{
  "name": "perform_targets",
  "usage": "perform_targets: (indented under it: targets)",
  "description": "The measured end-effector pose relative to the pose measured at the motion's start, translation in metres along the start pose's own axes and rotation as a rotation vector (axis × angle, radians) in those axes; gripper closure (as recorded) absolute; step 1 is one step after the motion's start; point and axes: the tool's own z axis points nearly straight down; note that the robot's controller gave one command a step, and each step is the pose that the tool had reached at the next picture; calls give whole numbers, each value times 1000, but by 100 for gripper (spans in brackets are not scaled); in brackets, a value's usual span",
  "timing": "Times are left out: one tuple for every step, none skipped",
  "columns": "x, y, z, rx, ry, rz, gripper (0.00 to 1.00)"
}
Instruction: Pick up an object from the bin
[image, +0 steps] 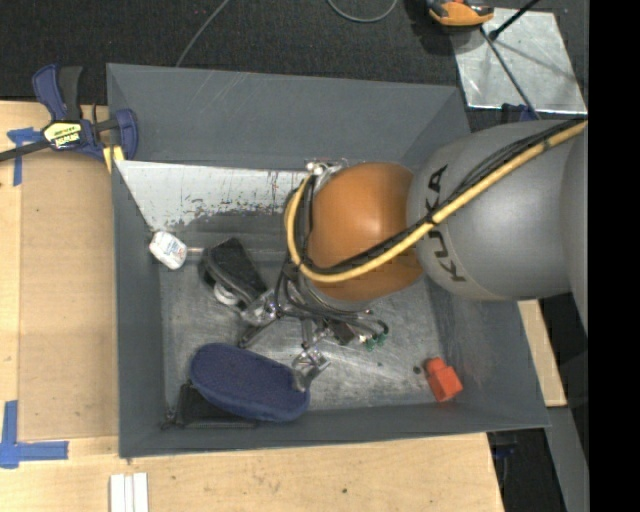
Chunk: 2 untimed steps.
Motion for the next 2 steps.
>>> perform_targets:
  targets:
    - [-9, 32, 48, 6, -8, -87, 0]
    - [-43, 56, -12, 0, -7, 78, 0]
